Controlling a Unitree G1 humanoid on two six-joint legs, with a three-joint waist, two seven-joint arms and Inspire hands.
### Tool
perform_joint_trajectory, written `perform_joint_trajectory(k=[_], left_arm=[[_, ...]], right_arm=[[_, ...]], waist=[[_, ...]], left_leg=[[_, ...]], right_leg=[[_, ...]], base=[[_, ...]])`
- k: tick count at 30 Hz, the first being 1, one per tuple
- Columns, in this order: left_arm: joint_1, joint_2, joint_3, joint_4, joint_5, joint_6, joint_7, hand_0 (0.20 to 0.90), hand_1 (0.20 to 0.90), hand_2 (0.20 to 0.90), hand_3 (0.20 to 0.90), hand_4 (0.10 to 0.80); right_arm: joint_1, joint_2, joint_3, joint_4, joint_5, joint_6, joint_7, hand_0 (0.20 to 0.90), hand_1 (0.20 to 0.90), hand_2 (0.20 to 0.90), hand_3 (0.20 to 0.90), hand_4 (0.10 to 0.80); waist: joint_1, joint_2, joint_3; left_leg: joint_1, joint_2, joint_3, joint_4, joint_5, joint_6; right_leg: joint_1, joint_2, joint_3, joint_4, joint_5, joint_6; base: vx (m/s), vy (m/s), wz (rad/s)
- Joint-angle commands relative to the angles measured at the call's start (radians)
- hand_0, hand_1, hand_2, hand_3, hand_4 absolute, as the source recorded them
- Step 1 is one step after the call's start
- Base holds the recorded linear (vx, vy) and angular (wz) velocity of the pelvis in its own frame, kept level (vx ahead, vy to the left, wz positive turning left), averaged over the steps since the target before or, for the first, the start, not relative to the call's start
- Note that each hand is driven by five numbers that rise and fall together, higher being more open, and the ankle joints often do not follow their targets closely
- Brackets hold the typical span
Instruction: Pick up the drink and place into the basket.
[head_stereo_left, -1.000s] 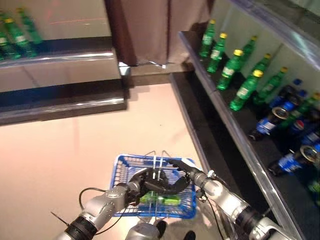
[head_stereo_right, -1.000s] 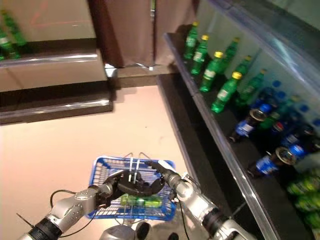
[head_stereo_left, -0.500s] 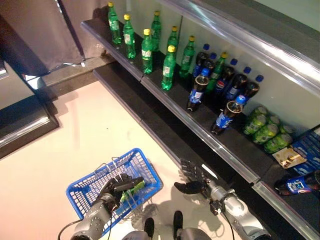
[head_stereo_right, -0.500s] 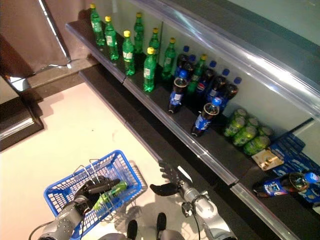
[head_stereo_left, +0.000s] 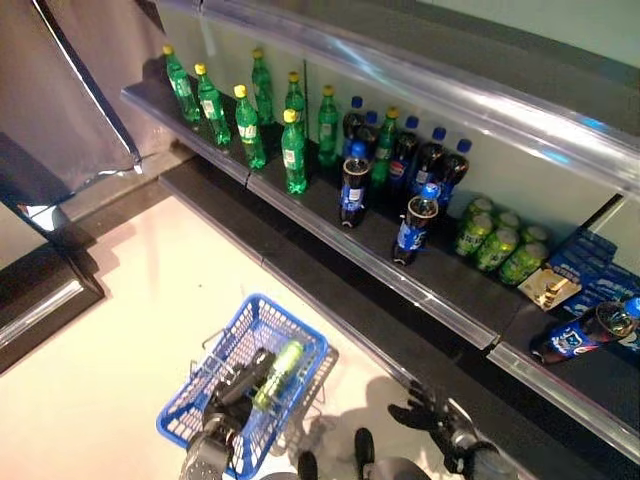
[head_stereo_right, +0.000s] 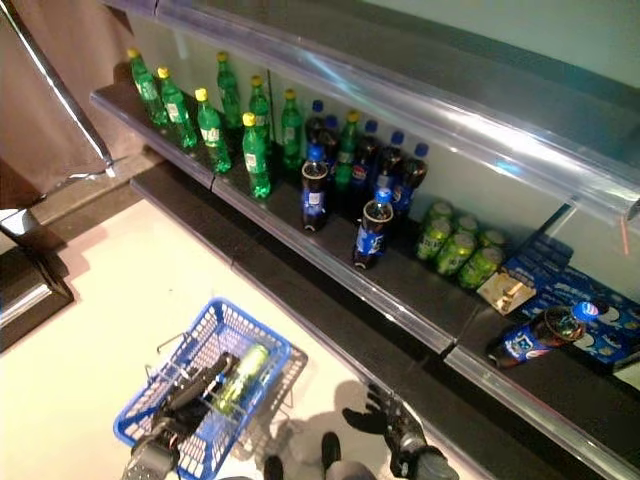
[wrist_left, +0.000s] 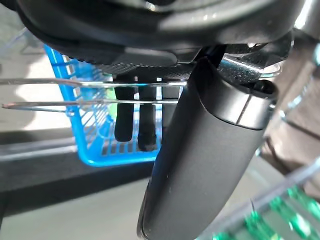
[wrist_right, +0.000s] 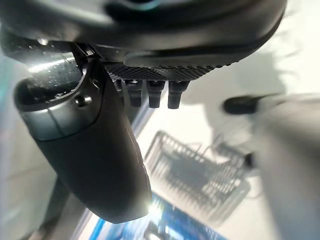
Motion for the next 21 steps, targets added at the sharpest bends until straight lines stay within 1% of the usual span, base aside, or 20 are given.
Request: perform_joint_trajectory(k=[1, 3, 6, 11, 18, 21], left_arm=[[-0.025, 0.042, 0.142, -0.037, -0.107, -0.236, -0.151, 0.3, 0.3, 0.3, 0.2, 0.1], [-0.008, 0.037, 0.16, 0.012, -0.104, -0.241, -0.164, 0.3, 0.3, 0.3, 0.2, 0.1], [0.003, 0.03, 0.175, 0.05, -0.103, -0.243, -0.167, 0.3, 0.3, 0.3, 0.2, 0.1], [0.011, 0.03, 0.201, 0.091, -0.098, -0.234, -0.173, 0.3, 0.3, 0.3, 0.2, 0.1], [0.026, 0.023, 0.223, 0.115, -0.116, -0.229, -0.171, 0.3, 0.3, 0.3, 0.2, 0.1], [0.028, 0.023, 0.229, 0.12, -0.126, -0.234, -0.166, 0.3, 0.3, 0.3, 0.2, 0.1]], right_arm=[[-0.008, -0.043, -0.038, 0.102, -0.037, -0.078, -0.027, 0.9, 0.9, 0.9, 0.9, 0.8], [-0.01, -0.039, -0.05, 0.166, -0.071, -0.078, -0.038, 0.9, 0.9, 0.9, 0.9, 0.8], [-0.012, -0.038, -0.064, 0.204, -0.089, -0.065, -0.042, 0.9, 0.9, 0.9, 0.9, 0.8], [-0.013, -0.04, -0.079, 0.222, -0.108, -0.064, -0.041, 0.9, 0.9, 0.9, 0.9, 0.8], [-0.022, -0.043, -0.082, 0.219, -0.143, -0.072, -0.05, 0.9, 0.9, 0.9, 0.9, 0.8], [-0.028, -0.044, -0.082, 0.219, -0.148, -0.071, -0.054, 0.9, 0.9, 0.9, 0.9, 0.8]], waist=[[0.045, 0.037, -0.165], [0.053, 0.034, -0.17], [0.059, 0.033, -0.175], [0.065, 0.037, -0.176], [0.079, 0.039, -0.179], [0.087, 0.04, -0.178]], left_leg=[[-0.045, -0.025, 0.012, 0.085, -0.14, -0.023], [-0.044, -0.025, 0.01, 0.087, -0.142, -0.023], [-0.045, -0.026, 0.011, 0.089, -0.145, -0.023], [-0.05, -0.03, 0.008, 0.094, -0.149, -0.024], [-0.061, -0.047, -0.011, 0.132, -0.169, -0.014], [-0.07, -0.059, -0.03, 0.153, -0.181, -0.002]], right_leg=[[0.036, 0.0, -0.051, 0.018, -0.116, 0.033], [0.038, 0.002, -0.053, 0.02, -0.12, 0.03], [0.038, 0.003, -0.057, 0.025, -0.125, 0.027], [0.035, 0.001, -0.065, 0.034, -0.132, 0.024], [0.03, -0.022, -0.076, 0.063, -0.145, 0.024], [0.019, -0.041, -0.076, 0.105, -0.164, 0.023]], base=[[0.055, -0.009, -0.17], [0.059, -0.011, -0.11], [0.046, 0.008, -0.01], [0.028, 0.042, 0.02], [0.045, 0.109, 0.04], [0.043, 0.178, 0.16]])
